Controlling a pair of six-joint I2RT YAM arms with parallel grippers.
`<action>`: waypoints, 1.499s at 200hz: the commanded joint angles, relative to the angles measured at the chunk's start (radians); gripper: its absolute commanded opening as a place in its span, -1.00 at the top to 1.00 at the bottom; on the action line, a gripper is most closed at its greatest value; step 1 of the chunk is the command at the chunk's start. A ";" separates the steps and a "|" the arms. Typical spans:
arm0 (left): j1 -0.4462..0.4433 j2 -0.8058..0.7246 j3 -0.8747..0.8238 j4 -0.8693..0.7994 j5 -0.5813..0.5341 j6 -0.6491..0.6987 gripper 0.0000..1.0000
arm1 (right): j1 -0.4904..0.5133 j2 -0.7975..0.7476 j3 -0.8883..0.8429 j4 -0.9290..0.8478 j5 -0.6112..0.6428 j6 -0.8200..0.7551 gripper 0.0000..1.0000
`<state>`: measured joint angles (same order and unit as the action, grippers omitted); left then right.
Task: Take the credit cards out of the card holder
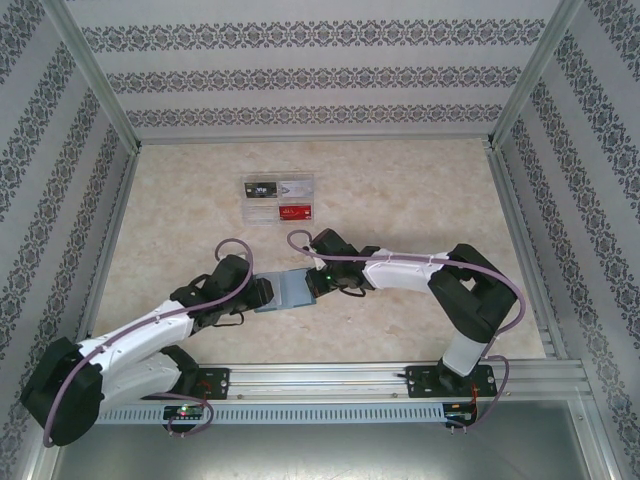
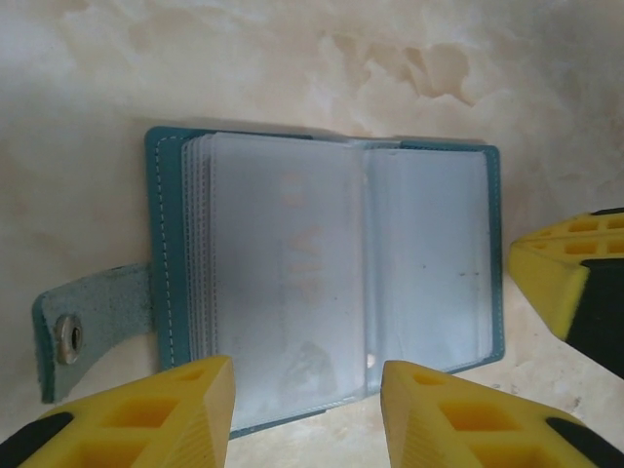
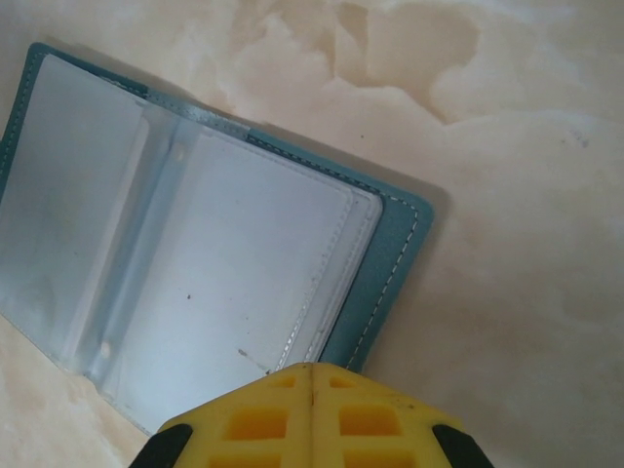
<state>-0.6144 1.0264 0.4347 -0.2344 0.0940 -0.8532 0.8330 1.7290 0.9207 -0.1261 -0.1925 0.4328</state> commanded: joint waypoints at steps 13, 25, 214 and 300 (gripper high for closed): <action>-0.010 0.047 0.020 0.054 -0.013 0.009 0.12 | -0.010 0.021 -0.013 0.021 -0.020 0.027 1.00; -0.009 0.061 0.020 0.062 -0.015 0.011 0.12 | -0.010 0.023 -0.012 0.021 -0.022 0.027 1.00; -0.008 0.195 0.003 0.252 0.105 -0.029 0.04 | -0.015 0.045 -0.014 0.042 -0.045 0.029 1.00; -0.010 0.112 0.028 0.105 0.006 0.013 0.02 | -0.046 -0.090 -0.090 0.000 0.060 0.058 1.00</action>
<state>-0.6144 1.1553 0.4397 -0.0658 0.1429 -0.8673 0.8036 1.6638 0.8604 -0.1074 -0.1734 0.4702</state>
